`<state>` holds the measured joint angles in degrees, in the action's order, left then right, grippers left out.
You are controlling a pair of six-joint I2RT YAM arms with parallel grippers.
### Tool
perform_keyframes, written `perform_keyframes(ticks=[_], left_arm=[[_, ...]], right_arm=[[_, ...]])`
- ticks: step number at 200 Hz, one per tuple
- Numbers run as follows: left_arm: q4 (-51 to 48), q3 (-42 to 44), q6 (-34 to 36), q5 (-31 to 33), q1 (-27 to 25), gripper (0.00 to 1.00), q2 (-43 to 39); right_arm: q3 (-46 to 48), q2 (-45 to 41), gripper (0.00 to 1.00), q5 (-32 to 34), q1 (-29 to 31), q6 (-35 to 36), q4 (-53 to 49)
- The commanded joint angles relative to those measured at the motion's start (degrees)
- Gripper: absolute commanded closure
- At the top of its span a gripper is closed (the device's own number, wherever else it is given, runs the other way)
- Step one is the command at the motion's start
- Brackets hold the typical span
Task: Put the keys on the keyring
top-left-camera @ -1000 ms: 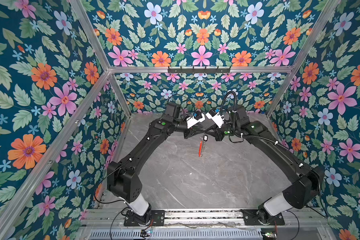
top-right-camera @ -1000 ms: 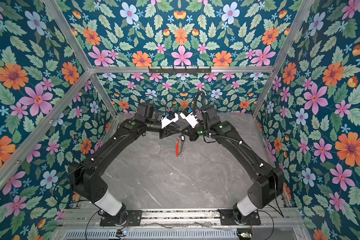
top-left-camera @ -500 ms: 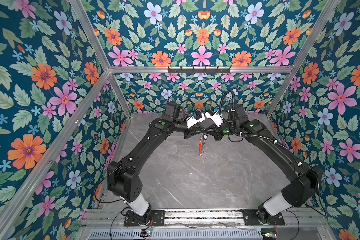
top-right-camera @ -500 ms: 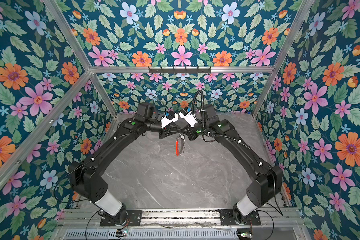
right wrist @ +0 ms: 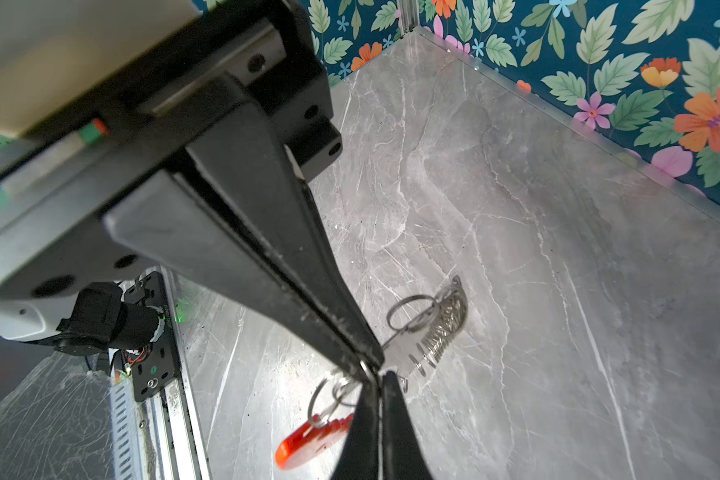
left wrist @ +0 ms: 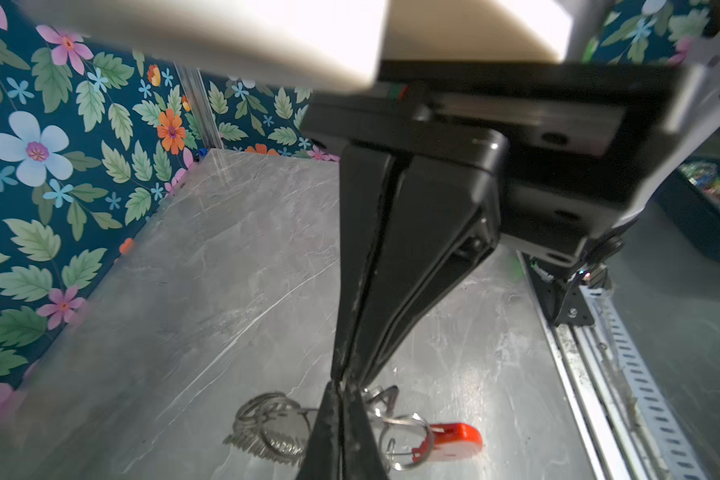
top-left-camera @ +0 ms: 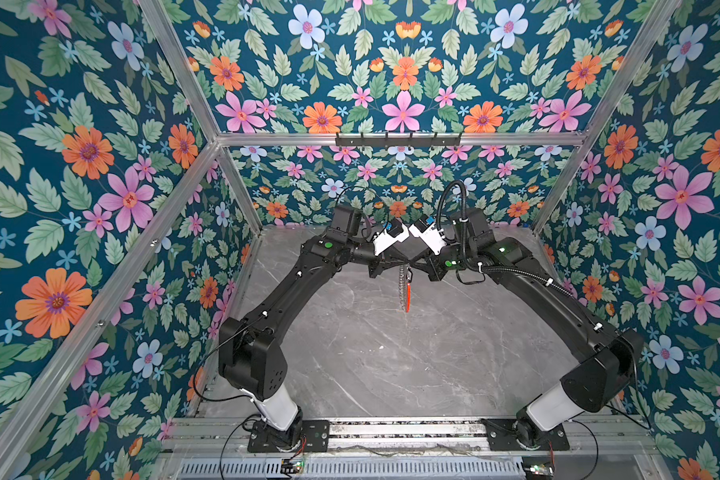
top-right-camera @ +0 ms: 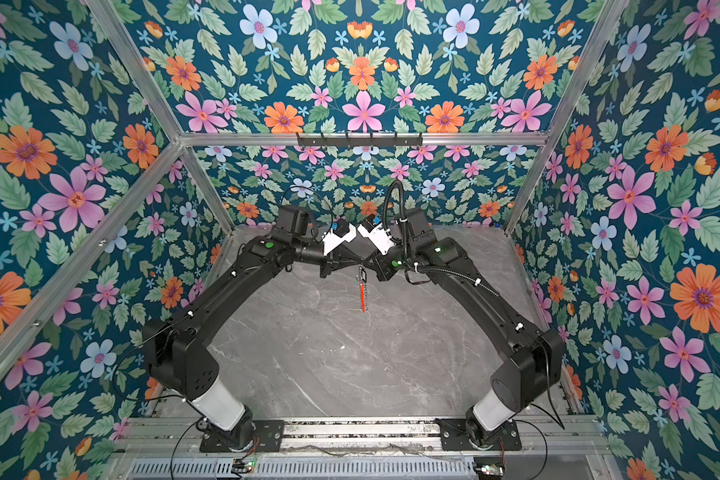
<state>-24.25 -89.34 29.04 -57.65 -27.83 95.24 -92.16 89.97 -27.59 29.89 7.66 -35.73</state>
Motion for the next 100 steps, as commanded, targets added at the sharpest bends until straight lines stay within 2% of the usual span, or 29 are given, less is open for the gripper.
perform_keyframes(ticks=[1, 18, 33, 49, 77, 100], left_arm=[[21.29, 6.74, -16.13, -5.13, 0.79, 1.00, -2.56], [40.07, 14.96, -26.97, -4.45, 1.20, 1.00, -5.81], [51.37, 19.35, -32.78, -3.24, 1.20, 1.00, -7.51], [58.32, 21.69, -36.29, -2.59, 1.20, 1.00, -8.04], [68.61, 24.08, -43.31, -0.88, 1.20, 1.00, -7.68], [77.18, 25.39, -49.60, 0.95, 1.20, 1.00, -6.89]], right_arm=[[1.76, -2.34, 0.76, -0.10, -0.54, -3.78, 6.86], [4.20, -4.57, 0.64, -4.23, -3.33, -7.70, 10.37], [6.94, -6.04, 0.62, -10.21, -6.61, -12.95, 14.96], [8.58, -6.74, 0.62, -15.97, -9.00, -17.58, 19.29], [9.78, -6.86, 0.63, -23.89, -9.24, -21.35, 24.78], [10.92, -6.70, 0.63, -27.81, -9.21, -24.32, 28.95]])
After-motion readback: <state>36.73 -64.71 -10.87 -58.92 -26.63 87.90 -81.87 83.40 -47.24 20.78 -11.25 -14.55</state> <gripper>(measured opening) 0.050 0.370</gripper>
